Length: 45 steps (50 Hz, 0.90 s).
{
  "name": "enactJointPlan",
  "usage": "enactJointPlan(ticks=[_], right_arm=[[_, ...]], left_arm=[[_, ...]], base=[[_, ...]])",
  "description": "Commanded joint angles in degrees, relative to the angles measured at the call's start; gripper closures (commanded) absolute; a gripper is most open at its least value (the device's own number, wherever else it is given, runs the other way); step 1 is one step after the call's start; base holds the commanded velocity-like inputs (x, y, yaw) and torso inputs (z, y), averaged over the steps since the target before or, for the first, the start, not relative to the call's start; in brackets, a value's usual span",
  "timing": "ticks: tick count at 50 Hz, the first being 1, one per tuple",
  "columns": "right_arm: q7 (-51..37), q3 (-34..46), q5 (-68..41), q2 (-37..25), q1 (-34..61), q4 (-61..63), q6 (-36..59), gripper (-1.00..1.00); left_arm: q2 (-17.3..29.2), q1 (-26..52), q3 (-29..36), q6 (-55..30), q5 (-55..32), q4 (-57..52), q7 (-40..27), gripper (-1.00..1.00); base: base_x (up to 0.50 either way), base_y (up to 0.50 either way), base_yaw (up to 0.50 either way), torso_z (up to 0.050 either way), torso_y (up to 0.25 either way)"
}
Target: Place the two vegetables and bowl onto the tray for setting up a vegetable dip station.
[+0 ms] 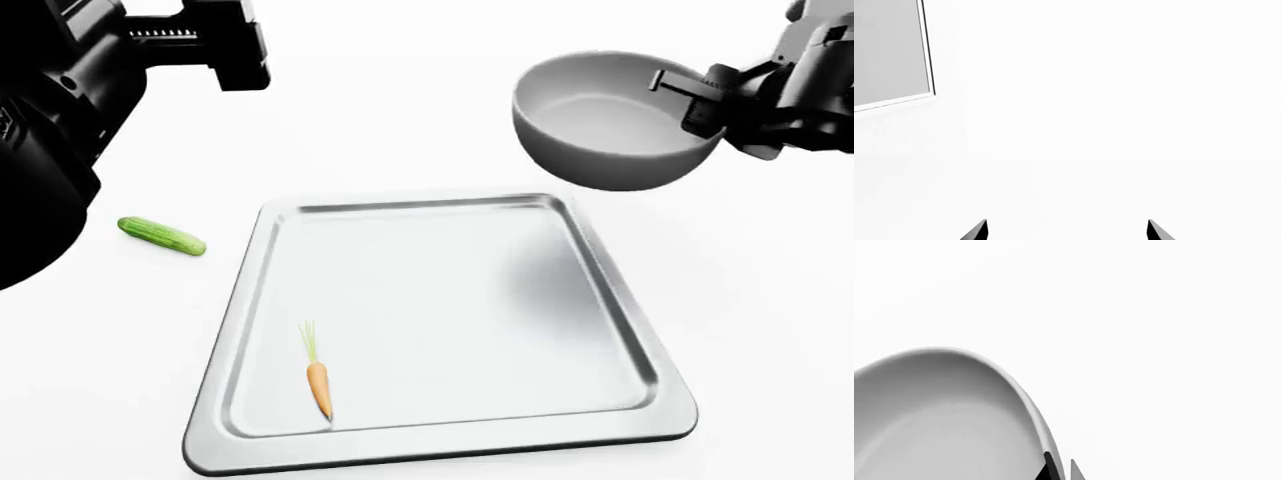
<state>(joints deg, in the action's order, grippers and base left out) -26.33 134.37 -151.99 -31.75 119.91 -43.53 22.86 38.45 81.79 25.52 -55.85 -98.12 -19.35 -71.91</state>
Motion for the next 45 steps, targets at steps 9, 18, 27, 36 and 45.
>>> enactJointPlan(ticks=[9, 18, 27, 36, 45], right_arm=[[-1.4, -4.3, 6.0, -4.7, 6.2, 28.4, -6.6, 1.0], [-0.2, -6.3, 6.1, -2.2, 4.9, 30.0, -7.0, 1.0], [0.6, -7.3, 5.9, -0.4, 2.2, 29.4, -7.6, 1.0], [0.5, -7.3, 6.1, 0.5, -0.2, 28.2, -8.1, 1.0], [0.8, -7.4, 6.2, 0.5, -2.4, 27.7, -8.6, 1.0]], left_arm=[[0.1, 0.1, 0.4, 0.2, 0.0, 0.0, 0.0, -1.0], [0.2, 0.1, 0.5, 0.3, 0.1, 0.0, 0.1, -1.0], [0.2, 0.2, 0.6, 0.5, 0.0, 0.0, 0.1, -1.0], [0.4, 0.3, 0.6, 0.6, -0.1, 0.0, 0.1, -1.0], [0.3, 0.4, 0.8, 0.7, 0.0, 0.1, 0.2, -1.0]], base=[[0.0, 0.0, 0.0, 0.0, 0.0], [0.0, 0.0, 0.0, 0.0, 0.001], [0.0, 0.0, 0.0, 0.0, 0.0], [0.0, 0.0, 0.0, 0.0, 0.0], [0.0, 0.0, 0.0, 0.0, 0.0]])
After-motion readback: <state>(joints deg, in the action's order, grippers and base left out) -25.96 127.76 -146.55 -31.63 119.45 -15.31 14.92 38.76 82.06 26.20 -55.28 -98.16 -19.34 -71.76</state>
